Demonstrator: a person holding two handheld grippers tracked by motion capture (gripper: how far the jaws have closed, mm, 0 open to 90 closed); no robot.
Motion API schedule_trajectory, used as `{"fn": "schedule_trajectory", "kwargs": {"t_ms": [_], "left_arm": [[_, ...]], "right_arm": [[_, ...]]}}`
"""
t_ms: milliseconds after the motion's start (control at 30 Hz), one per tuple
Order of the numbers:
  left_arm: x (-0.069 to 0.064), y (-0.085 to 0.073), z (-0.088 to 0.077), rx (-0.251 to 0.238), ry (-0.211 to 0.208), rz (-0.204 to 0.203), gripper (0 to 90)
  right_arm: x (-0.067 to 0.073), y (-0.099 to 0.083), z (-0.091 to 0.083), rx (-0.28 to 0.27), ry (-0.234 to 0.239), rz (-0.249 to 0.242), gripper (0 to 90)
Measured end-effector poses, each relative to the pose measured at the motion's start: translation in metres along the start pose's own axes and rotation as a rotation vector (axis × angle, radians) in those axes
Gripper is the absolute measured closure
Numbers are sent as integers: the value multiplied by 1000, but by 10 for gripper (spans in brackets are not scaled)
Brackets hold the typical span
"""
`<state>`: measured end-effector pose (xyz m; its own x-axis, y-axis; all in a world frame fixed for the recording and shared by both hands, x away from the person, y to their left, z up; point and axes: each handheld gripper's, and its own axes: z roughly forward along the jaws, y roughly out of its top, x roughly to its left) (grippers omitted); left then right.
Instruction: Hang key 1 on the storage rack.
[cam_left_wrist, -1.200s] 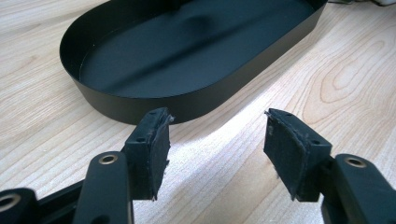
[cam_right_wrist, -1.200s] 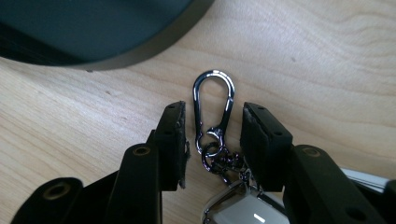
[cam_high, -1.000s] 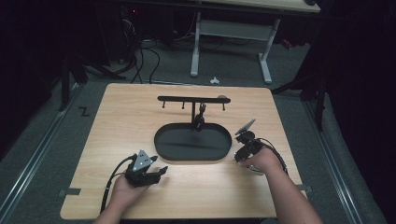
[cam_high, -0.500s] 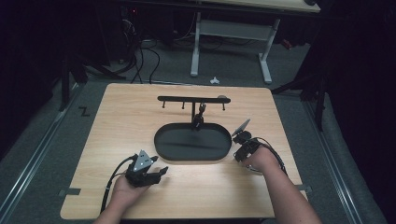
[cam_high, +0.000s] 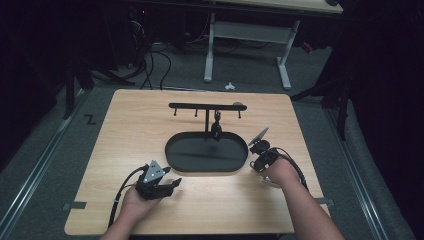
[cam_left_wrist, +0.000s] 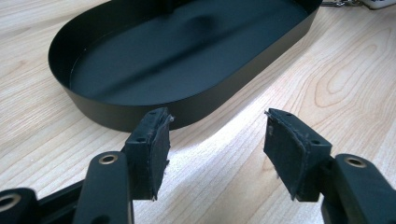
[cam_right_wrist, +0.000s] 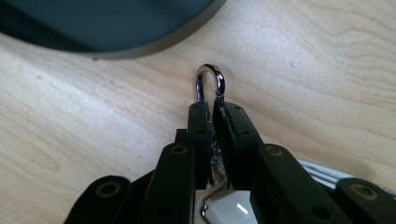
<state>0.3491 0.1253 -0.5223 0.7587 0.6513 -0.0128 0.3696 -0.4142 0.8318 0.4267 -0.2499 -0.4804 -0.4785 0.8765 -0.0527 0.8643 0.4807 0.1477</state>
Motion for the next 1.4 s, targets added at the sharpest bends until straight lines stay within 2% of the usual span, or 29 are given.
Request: {"fn": "schedule_trajectory", "kwargs": {"t_ms": [233, 300, 500, 733, 800, 833, 867, 933, 1000, 1167, 1233, 1267, 1333, 1367, 1400], "left_arm": [[-2, 0, 2, 13, -2, 12, 408], [-3, 0, 2, 12, -3, 15, 409], [-6, 0, 3, 22, -4, 28, 408], [-4, -1, 3, 27, -6, 25, 408], [-5, -1, 3, 27, -7, 28, 407], [-5, -1, 3, 29, -8, 31, 407], [-5, -2, 3, 33, -9, 36, 407], [-5, -2, 3, 33, -8, 36, 406], [-6, -2, 3, 33, -10, 36, 406], [-5, -2, 3, 36, -14, 38, 406], [-6, -2, 3, 35, -14, 40, 406], [-6, -2, 3, 37, -15, 40, 406], [-6, -2, 3, 34, -13, 39, 406], [-6, -2, 3, 31, -12, 37, 406], [-6, -2, 3, 30, -12, 36, 406]], "right_arm": [[4, -5, -1, -24, -13, -12, 838], [4, -7, -5, -54, -30, -12, 857], [6, -12, -5, -62, -14, -19, 856], [9, -14, -8, -69, -2, -21, 848], [10, -15, -8, -66, 2, -31, 824], [11, -15, -8, -60, -3, -19, 810], [10, -15, -6, -63, -7, -35, 789], [11, -15, -6, -58, -9, -26, 763], [11, -14, -5, -66, -21, -26, 696], [14, -13, 0, -52, -37, -69, 612], [13, -11, 5, -37, -43, -67, 610], [10, -9, 7, -40, -25, -47, 619], [7, -8, 7, -37, 21, -18, 710], [7, -8, 7, -37, 21, -18, 710], [6, -7, 8, -37, 43, -11, 757]]}}
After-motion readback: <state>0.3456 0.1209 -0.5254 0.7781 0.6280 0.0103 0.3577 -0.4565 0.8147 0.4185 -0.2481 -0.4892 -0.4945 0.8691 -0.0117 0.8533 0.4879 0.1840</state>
